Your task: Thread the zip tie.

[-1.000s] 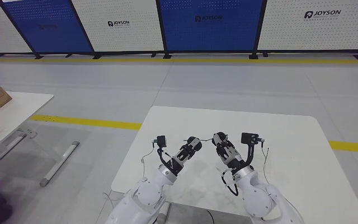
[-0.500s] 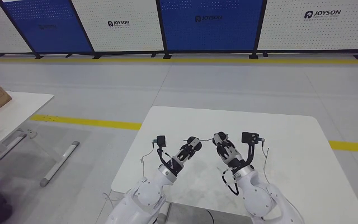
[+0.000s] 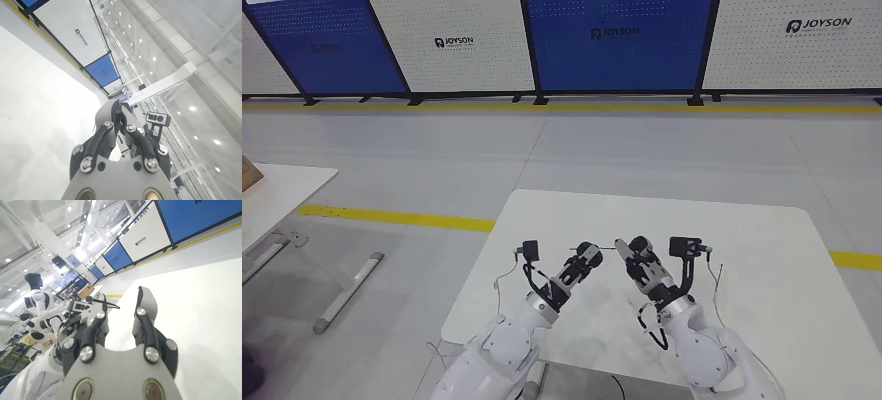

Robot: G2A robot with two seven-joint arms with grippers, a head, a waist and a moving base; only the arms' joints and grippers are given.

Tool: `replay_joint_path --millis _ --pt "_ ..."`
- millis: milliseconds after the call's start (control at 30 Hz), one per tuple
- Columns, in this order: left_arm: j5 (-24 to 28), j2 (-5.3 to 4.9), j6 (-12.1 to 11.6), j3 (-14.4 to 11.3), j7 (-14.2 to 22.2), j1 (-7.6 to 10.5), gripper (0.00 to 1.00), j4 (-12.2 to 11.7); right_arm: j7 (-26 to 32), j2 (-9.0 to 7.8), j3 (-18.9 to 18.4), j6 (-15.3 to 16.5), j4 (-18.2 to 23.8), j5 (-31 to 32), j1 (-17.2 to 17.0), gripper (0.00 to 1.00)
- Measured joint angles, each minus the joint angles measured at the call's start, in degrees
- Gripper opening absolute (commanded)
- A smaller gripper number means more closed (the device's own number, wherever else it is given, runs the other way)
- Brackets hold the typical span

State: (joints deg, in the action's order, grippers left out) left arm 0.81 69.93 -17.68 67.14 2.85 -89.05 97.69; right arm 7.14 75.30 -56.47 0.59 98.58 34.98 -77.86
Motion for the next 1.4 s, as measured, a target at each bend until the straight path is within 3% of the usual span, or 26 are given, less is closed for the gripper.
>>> replay_joint_path --millis 167,267,800,1167,1233,1400 --pt "-0.01 0.04 0.23 0.10 -0.16 0.18 0.00 0.04 -0.14 0.03 -0.21 0.72 0.13 0.90 -0.47 0.27" --pt "0.00 0.06 0.29 0.14 -0.19 0.22 0.00 0.04 -0.49 0.06 -0.51 0.95 0.29 1.14 -0.69 0.00" --pt "0.07 -0.07 -0.51 0.48 1.32 -1.02 0.00 1.96 0.72 0.41 -0.40 1.01 0.42 2.98 -0.66 0.00" --pt "-1.27 -0.12 0.19 0.61 1.36 -1.06 0.00 1.65 0.19 0.65 -0.74 1.42 0.49 3.14 -1.03 0.00" --pt "-1.62 -0.12 0.34 0.48 1.41 -0.99 0.16 1.48 0.25 0.69 -0.83 1.45 0.53 3.00 -1.12 0.00" --pt "-2.28 -0.09 0.65 0.25 1.39 -0.85 0.16 1.33 0.26 0.80 -0.85 1.53 0.48 3.25 -1.22 0.00"
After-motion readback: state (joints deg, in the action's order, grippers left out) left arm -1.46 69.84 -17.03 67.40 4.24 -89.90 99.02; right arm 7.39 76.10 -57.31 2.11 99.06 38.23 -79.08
